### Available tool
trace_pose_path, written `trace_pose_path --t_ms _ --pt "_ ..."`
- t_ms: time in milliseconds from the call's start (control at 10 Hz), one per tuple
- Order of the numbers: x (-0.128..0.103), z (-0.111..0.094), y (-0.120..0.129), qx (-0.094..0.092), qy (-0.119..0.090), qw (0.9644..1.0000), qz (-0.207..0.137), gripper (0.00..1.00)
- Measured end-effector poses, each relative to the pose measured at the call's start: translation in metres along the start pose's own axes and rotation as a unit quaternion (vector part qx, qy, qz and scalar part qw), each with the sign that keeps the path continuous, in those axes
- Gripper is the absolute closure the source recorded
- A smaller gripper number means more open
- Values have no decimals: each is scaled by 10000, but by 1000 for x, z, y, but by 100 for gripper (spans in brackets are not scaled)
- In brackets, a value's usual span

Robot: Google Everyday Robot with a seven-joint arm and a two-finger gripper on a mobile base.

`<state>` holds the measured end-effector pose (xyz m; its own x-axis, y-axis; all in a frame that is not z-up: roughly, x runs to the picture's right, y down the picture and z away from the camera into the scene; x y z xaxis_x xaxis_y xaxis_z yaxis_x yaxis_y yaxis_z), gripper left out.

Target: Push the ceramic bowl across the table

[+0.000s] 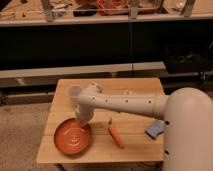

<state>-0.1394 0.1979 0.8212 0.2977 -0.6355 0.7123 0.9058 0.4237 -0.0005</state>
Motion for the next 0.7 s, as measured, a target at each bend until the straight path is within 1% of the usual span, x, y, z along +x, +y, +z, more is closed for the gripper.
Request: trace_pose_path --t_ms 700 --pt "16 3 -1 16 -94 9999 108 100"
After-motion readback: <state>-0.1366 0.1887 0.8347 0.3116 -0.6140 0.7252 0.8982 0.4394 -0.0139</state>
